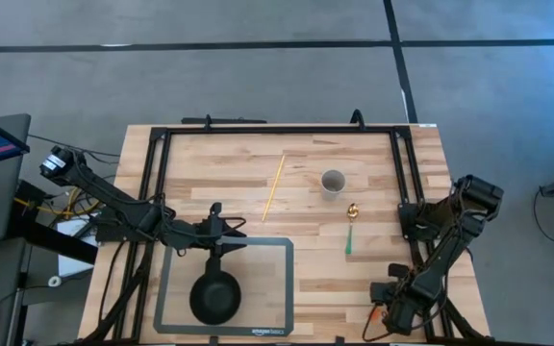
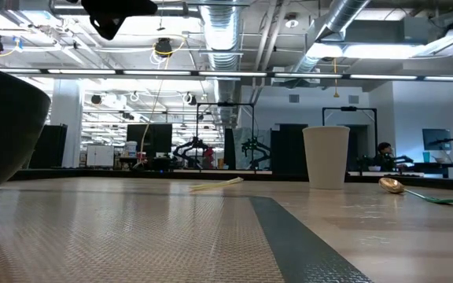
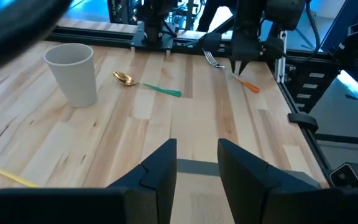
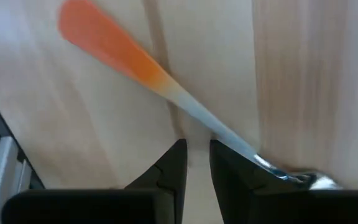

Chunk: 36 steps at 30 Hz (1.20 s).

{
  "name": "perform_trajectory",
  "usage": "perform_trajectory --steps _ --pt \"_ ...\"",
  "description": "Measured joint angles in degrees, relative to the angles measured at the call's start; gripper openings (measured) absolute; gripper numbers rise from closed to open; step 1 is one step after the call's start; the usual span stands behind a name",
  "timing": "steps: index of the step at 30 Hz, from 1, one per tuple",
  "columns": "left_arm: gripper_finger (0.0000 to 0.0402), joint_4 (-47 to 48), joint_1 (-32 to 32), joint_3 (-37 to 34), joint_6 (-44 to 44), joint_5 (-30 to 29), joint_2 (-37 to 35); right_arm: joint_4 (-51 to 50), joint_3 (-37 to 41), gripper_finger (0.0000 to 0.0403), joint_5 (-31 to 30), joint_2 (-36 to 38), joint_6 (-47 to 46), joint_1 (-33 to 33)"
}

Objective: Pick & Place Utensil
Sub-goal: Put the orange fork into the black bowl on the transparent mat

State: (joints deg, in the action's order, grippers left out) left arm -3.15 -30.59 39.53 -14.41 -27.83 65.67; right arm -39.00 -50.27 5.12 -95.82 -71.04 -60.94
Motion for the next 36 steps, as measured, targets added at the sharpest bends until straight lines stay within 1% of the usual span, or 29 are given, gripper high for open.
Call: perform_trajectory --steps 3,6,11,14,19,28,36 --pt "0.0117 -0.95 0.00 0.00 0.00 -0.04 0.00 -0.23 -0.83 0.0063 -0.95 0.21 3.32 -0.55" --pt "0.0117 -1.96 0.00 0.00 -0.02 -0.54 0.00 -3.60 -2.41 0.0063 -1.62 0.21 7.37 -0.64" --pt "0.0117 -2.70 0.00 0.00 -0.02 -0.92 0.00 -8.65 -3.29 0.0063 -8.09 0.22 14.17 -0.60" --pt "0.0117 -3.00 -0.02 0.00 -0.02 -0.94 0.00 -9.08 -3.03 0.0063 -8.47 0.21 17.44 -0.41" --pt "0.0117 -3.42 -0.02 0.00 -0.02 -1.09 -0.02 -8.48 -2.59 0.0063 -7.93 0.19 17.50 -0.60" --pt "0.0117 -3.83 -0.02 0.00 -0.02 -1.09 -0.02 -6.57 -2.59 0.0063 -7.53 0.19 17.50 -2.86" --pt "0.0117 -4.20 0.00 0.00 -0.02 -1.09 -0.02 -6.85 -2.59 0.0063 -9.65 -0.28 17.49 -3.51"
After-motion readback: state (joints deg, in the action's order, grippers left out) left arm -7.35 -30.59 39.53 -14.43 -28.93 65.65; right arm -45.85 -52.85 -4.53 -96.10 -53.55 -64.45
